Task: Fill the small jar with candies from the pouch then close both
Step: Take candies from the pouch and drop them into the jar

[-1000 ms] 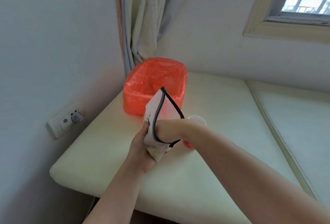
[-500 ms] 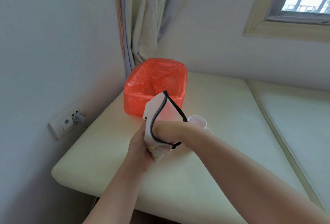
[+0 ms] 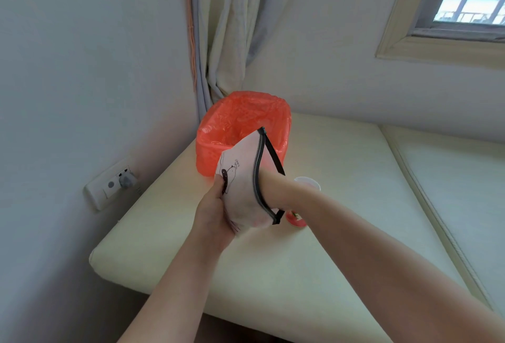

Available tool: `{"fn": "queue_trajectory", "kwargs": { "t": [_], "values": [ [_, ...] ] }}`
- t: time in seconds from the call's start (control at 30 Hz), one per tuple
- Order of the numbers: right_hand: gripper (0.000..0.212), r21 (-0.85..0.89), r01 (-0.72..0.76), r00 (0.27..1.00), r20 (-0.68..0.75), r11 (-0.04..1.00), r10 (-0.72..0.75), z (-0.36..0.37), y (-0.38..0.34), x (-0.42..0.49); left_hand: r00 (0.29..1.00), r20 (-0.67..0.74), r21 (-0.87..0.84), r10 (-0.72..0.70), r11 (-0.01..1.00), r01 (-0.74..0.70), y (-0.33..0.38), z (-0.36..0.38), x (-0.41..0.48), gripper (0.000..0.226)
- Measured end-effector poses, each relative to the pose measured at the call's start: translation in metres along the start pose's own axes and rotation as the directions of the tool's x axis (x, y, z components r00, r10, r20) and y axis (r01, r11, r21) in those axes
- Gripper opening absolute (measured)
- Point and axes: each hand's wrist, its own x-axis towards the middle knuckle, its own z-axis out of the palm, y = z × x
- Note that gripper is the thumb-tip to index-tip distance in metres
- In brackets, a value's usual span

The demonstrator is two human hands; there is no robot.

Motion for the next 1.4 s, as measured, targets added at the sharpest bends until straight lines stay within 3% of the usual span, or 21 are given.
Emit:
{"fn": "queue_trajectory", "kwargs": {
  "t": [0.07,0.13,0.2,0.27,0.33,0.4,0.6,0.87,0.97,1.13,1.23,1.4],
  "values": [
    [0.037,0.296,-0.09,0.991,-0.073,0.951,0.117,-0.001,-0.002,0.004,1.0,0.014,0.016,0.019,1.0,-0.02,0.001,0.001,0.002,0.036],
    [0.04,0.534,-0.104,0.979,-0.092,0.839,0.18,-0.002,0.001,0.006,0.998,0.054,-0.011,0.031,0.999,-0.03,0.004,0.0,0.001,0.04],
    [0.039,0.781,-0.148,0.968,-0.011,0.607,0.25,-0.005,0.003,0.009,0.996,0.085,0.013,0.034,0.999,-0.035,0.003,0.0,0.002,0.054],
    [0.037,0.916,-0.193,0.954,0.091,0.352,0.285,-0.009,0.006,0.01,0.993,0.118,0.05,0.028,0.998,-0.034,0.002,0.002,0.001,0.069],
    [0.029,0.981,-0.158,0.948,0.118,0.116,0.296,-0.01,0.008,0.01,0.988,0.155,0.044,0.024,0.999,-0.031,0.002,0.002,0.002,0.066],
    [0.033,0.993,-0.116,0.957,0.113,-0.007,0.268,-0.005,0.013,0.012,0.991,0.127,0.051,0.044,0.997,-0.051,0.003,-0.002,0.006,0.055],
    [0.054,0.987,-0.158,0.974,0.154,0.008,0.169,0.001,0.019,0.016,0.996,0.079,0.081,0.041,0.996,-0.048,0.002,-0.005,0.008,0.048],
    [0.053,0.988,-0.154,0.956,0.15,-0.005,0.253,-0.002,0.014,0.012,0.998,0.044,0.066,0.042,0.997,-0.045,0.001,-0.002,0.004,0.052],
    [0.034,0.991,-0.109,0.968,0.123,-0.075,0.219,-0.009,0.015,0.007,0.999,0.028,0.025,0.024,0.999,-0.024,0.0,0.0,0.003,0.046],
    [0.031,0.976,0.027,0.968,0.029,-0.218,0.248,-0.028,0.031,0.004,0.995,-0.078,0.012,0.062,0.998,-0.061,0.003,-0.005,0.005,0.037],
    [0.031,0.978,0.151,0.934,-0.094,-0.141,0.345,-0.043,0.045,0.003,0.99,-0.128,0.014,0.064,0.998,-0.063,0.005,-0.005,0.001,0.033],
    [0.032,0.979,0.2,0.895,-0.174,-0.021,0.412,-0.052,0.063,0.004,0.978,-0.195,0.064,0.077,0.996,-0.066,0.003,-0.001,-0.004,0.035]
  ]
}}
